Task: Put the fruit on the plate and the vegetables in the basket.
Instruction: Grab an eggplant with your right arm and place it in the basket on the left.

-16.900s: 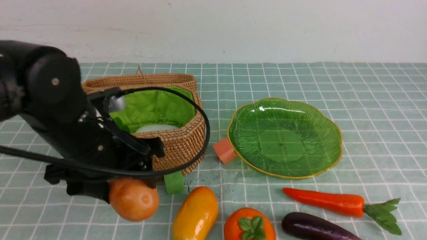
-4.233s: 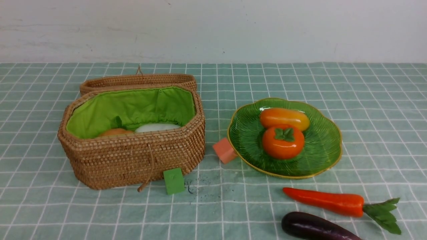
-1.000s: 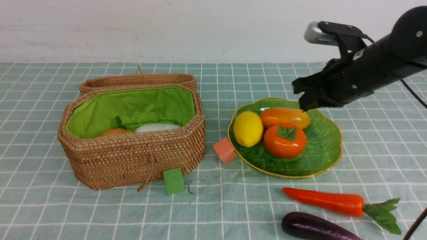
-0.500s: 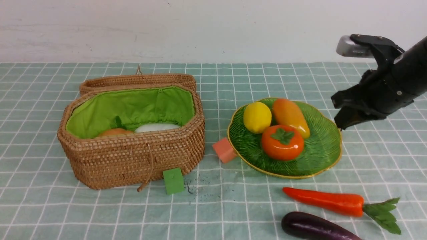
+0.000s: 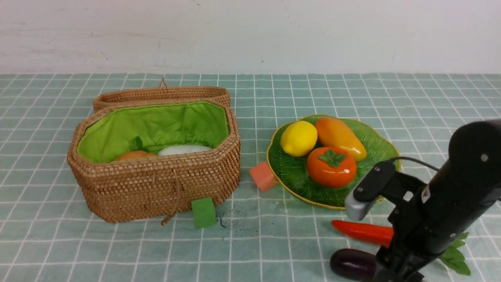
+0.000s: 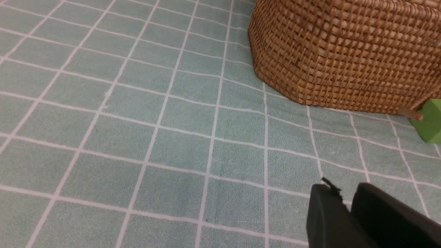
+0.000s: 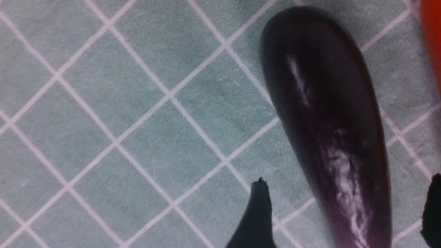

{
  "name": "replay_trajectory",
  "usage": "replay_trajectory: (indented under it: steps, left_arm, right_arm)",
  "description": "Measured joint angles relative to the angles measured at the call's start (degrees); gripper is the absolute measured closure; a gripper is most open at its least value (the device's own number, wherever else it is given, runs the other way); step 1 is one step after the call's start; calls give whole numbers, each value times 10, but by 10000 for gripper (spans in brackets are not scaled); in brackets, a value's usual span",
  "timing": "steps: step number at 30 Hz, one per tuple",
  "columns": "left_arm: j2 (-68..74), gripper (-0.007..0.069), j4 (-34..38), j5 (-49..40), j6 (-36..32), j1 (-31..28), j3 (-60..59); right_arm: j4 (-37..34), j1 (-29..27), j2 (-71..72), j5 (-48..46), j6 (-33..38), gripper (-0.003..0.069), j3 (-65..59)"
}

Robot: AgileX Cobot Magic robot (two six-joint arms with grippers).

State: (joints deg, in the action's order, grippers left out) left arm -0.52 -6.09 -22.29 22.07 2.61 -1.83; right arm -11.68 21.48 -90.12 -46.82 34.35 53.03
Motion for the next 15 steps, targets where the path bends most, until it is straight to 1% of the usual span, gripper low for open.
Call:
replay_trajectory:
  steps: [2,4,6,7,8,11,12,14,15]
  left_arm:
    - [0,513,0,0,0,0,0]
    - [0,511,0,0,0,0,0]
    - [0,511,0,0,0,0,0]
    - [0,511,0,0,0,0,0]
    - [0,510,0,0,0,0,0]
    - [0,503,0,0,0,0,0]
    - [0,502,0,0,0,0,0]
    - [0,501,0,0,0,0,0]
    - [0,501,0,0,0,0,0]
  right_arm:
    - [0,0,-19,21,0,70,-3]
    - [-1,1,-46,30,2,111,-3]
    - [-4,2,-72,21,11,221,-1]
    - [-5,2,-75,19,11,235,-1]
    - [-11,2,-88,-2,13,326,12]
    - [-51,3,-90,-74,19,309,80]
    - [-69,6,-88,-98,29,309,107]
    - [-130,22,-82,-167,60,309,196]
    - [-135,23,-82,-171,65,309,214]
